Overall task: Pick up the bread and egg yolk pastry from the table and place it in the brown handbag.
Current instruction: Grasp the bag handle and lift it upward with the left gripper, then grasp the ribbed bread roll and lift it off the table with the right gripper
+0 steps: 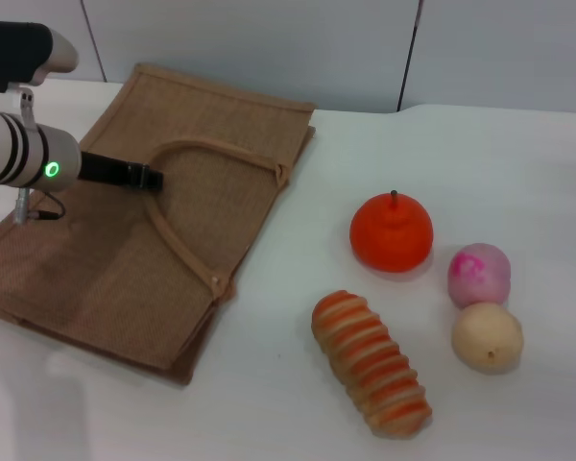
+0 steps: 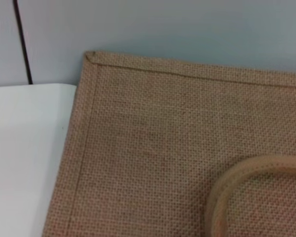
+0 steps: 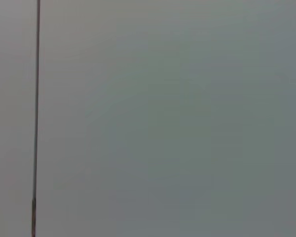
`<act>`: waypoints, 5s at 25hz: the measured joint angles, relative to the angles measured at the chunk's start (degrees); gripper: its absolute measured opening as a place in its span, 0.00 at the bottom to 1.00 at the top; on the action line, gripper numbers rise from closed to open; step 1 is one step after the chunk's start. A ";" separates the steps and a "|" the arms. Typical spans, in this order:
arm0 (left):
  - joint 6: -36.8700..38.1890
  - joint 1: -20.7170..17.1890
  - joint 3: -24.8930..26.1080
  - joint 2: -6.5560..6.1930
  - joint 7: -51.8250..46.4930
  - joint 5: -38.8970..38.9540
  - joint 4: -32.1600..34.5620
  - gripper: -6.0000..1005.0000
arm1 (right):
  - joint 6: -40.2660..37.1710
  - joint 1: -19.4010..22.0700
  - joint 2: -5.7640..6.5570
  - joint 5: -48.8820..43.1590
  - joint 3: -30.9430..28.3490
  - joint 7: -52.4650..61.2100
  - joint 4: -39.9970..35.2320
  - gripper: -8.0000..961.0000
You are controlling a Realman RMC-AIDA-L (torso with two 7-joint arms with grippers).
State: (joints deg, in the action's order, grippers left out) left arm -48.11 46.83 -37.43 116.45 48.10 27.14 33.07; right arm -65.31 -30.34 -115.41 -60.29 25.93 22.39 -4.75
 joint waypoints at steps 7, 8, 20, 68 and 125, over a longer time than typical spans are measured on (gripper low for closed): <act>-0.39 -0.07 -0.14 0.00 -0.02 0.02 0.42 0.45 | 0.00 0.11 0.01 0.00 0.00 0.01 0.01 0.92; -0.38 -0.08 -0.09 0.00 -0.02 0.02 0.58 0.35 | 0.00 0.11 0.02 0.00 0.00 0.01 0.01 0.92; 1.03 -1.91 -0.53 0.40 7.43 11.22 0.94 0.13 | 0.01 0.11 0.02 -0.05 0.07 0.12 0.01 0.92; -41.09 -17.38 10.52 -0.72 55.23 69.71 -5.65 0.13 | -10.80 -2.48 -1.25 -46.03 57.49 76.26 -42.69 0.91; -40.40 -17.90 11.52 -0.76 55.26 69.80 -5.65 0.13 | 0.22 1.81 -0.52 -64.83 74.24 111.66 -64.39 0.87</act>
State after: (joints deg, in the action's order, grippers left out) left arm -88.50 28.93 -25.91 115.69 103.36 96.94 27.42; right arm -65.08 -28.53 -115.93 -125.12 100.17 134.05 -69.14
